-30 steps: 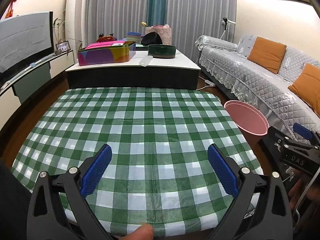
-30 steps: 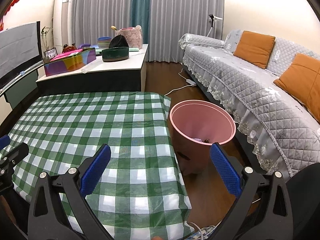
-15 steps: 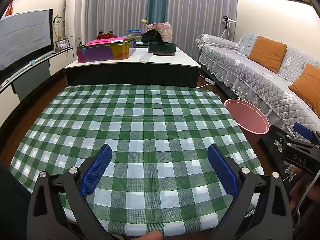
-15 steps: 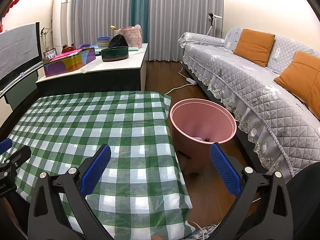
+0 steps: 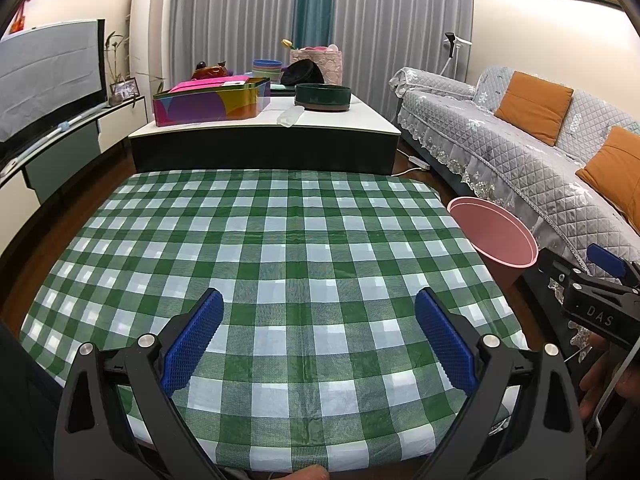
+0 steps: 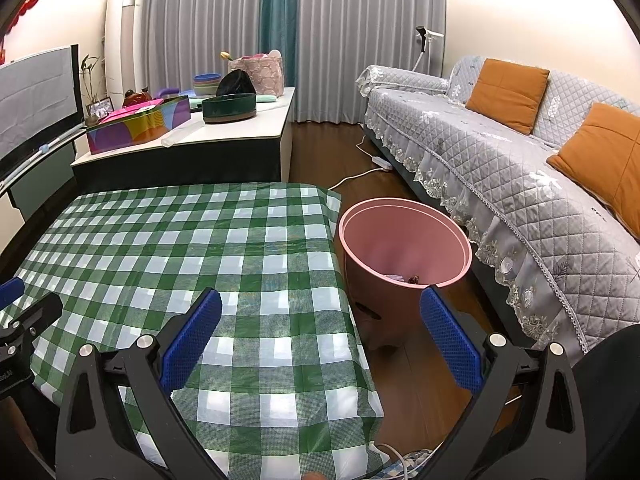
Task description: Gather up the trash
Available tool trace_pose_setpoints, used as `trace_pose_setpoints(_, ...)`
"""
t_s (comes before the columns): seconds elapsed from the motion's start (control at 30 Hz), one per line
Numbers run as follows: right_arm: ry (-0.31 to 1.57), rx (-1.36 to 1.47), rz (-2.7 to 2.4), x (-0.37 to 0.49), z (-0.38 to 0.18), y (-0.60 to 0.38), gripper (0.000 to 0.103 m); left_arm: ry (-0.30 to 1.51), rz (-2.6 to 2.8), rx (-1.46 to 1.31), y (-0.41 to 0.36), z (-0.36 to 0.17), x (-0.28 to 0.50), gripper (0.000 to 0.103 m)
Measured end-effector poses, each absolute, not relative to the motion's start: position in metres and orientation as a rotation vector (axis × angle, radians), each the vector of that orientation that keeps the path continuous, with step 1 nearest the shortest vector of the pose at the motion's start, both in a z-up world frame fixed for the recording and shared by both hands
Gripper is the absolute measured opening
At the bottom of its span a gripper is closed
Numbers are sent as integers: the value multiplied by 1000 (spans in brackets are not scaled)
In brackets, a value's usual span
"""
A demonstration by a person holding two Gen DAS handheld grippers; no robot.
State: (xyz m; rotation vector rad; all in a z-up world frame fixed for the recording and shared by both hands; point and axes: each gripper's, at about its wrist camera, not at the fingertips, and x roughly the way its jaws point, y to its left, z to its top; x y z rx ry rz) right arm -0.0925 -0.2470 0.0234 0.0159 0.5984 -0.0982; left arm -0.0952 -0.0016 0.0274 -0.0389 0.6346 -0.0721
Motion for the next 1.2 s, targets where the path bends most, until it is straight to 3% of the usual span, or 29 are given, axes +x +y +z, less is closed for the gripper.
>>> trace_pose_setpoints(1.2,599,16,-98,-92,24,-248,98,632,-78,-32,-2,26,-95,95)
